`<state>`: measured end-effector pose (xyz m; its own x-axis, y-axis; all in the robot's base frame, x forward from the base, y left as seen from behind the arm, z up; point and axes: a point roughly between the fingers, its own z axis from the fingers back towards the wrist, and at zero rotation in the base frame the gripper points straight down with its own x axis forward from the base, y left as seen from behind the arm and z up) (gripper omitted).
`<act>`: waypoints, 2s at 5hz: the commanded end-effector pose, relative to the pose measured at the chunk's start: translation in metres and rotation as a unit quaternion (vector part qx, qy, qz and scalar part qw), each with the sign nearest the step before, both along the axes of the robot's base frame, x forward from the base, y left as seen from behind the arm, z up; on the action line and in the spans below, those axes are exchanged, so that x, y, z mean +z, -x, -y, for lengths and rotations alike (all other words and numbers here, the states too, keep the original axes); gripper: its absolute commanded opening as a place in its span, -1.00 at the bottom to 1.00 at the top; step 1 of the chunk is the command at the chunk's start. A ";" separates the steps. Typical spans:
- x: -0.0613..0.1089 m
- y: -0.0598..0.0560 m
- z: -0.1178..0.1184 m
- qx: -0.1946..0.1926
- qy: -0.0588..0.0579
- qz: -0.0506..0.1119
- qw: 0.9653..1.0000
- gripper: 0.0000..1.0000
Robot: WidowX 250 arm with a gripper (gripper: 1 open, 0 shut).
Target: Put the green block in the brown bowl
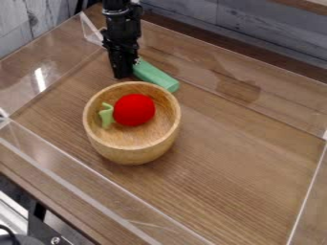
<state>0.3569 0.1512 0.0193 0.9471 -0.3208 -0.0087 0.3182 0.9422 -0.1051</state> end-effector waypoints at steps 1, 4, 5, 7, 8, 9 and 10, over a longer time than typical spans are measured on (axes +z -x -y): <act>0.013 -0.013 0.002 -0.003 -0.008 0.028 1.000 -1.00; 0.014 -0.020 0.008 -0.003 -0.001 0.036 0.999 -1.00; 0.014 -0.022 0.011 -0.004 0.001 0.039 0.999 -1.00; 0.015 -0.026 0.016 -0.005 0.006 0.044 0.999 -1.00; 0.015 -0.029 0.019 -0.006 0.009 0.047 0.999 -1.00; 0.016 -0.025 0.018 -0.007 0.010 0.043 0.999 -1.00; 0.016 -0.022 0.018 -0.007 0.011 0.039 0.999 -1.00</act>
